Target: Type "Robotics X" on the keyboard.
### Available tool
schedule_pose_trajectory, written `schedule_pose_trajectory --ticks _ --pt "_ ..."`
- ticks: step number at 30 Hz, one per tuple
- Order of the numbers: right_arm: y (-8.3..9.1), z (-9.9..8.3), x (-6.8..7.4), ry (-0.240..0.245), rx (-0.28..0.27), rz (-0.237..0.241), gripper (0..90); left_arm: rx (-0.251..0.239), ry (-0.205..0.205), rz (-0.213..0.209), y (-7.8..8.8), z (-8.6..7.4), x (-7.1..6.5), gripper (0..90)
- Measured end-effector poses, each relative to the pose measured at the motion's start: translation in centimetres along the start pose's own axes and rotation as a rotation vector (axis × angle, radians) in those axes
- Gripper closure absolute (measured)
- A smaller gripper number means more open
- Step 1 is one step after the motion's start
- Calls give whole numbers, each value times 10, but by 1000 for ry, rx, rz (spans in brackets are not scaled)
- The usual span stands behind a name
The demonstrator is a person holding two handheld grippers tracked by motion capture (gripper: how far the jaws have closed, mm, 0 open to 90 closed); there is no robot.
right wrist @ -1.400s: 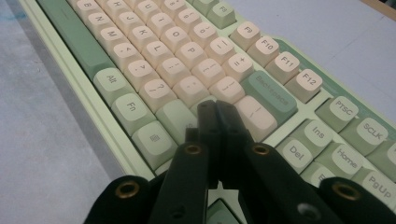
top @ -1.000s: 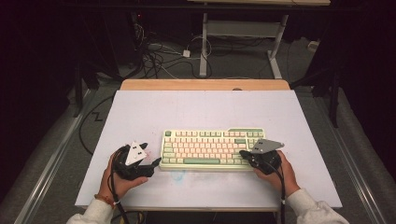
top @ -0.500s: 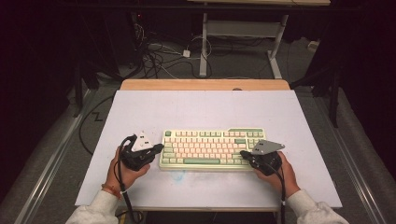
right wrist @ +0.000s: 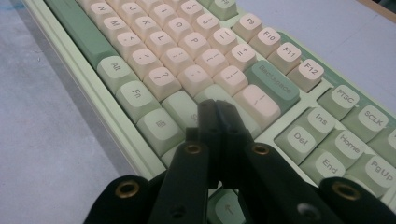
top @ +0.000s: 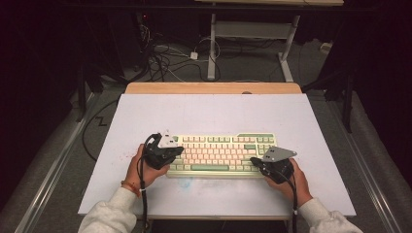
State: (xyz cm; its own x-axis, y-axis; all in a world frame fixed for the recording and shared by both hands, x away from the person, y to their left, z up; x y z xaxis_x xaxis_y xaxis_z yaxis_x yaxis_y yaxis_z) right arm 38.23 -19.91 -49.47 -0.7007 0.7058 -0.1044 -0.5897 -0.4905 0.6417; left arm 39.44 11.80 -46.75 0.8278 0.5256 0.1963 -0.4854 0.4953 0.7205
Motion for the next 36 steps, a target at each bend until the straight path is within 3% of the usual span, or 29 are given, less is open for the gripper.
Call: schedule_pose_trajectory --ticks 6,16,22,32,36 --pt "1 0 1 0 -1 -4 900 15 -31 -13 -16 15 -2 884" --pt "1 -1 2 -2 -1 -10 900 23 -47 -32 -36 30 -4 884" --pt "1 -1 2 8 2 -12 900 65 -76 -57 -46 34 -6 884" --pt "2 -1 2 10 3 -14 900 85 -79 -57 -56 36 -6 884" --pt "2 -1 2 13 5 -16 900 110 -103 -44 -60 36 -8 884"
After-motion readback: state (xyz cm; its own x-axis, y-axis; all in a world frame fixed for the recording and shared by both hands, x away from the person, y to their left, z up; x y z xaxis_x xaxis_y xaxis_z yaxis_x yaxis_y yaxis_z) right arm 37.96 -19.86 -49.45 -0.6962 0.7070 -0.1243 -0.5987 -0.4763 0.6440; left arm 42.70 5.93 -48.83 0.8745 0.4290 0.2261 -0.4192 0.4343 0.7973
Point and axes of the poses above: each handheld gripper's, and its own axes: y roughly backward along the jaws, z roughly out of its top, x roughly to its left, the point moved 5 cm from there along -y, roughly forward along the jaws, and after that the axes turned 8 degrees about -y, right-handed, at the moved point
